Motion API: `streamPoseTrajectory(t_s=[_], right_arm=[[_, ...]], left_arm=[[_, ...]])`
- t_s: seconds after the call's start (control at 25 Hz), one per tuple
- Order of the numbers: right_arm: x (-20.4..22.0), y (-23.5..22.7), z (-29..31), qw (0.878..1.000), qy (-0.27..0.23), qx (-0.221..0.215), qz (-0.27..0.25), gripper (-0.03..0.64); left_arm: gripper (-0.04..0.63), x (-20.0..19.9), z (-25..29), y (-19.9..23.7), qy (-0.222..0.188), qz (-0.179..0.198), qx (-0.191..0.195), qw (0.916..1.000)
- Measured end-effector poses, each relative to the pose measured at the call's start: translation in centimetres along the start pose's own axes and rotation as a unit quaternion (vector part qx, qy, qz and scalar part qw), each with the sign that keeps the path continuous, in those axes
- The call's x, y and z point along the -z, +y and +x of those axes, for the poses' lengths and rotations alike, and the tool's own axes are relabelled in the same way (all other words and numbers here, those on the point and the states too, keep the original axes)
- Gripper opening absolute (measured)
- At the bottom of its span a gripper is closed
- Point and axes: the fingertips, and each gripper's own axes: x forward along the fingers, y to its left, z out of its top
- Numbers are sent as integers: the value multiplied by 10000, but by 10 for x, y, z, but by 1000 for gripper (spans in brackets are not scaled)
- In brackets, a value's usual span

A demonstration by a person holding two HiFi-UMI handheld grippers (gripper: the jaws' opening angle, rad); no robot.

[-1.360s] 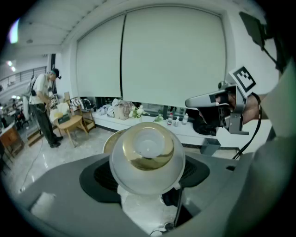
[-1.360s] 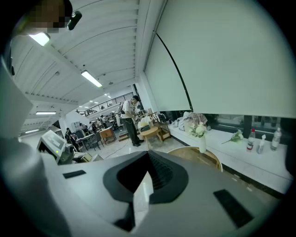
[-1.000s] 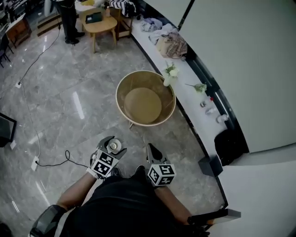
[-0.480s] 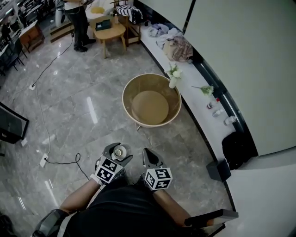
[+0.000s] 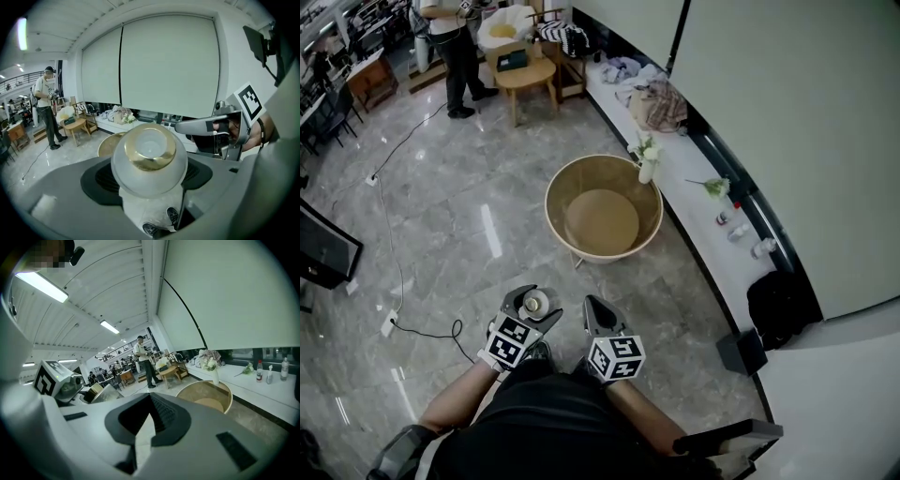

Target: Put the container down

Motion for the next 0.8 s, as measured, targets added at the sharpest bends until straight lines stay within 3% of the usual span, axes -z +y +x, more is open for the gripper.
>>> streamPoseTrajectory(t_s=[0.36, 0.8], right_arm=[[1, -5, -13, 9999, 25, -129, -98, 2], [2, -20, 11, 9998, 137, 110, 46, 2]], left_arm=[[338, -3, -6, 0, -93, -132, -366, 9992], [337, 3, 17, 24, 58, -191, -151, 9997]])
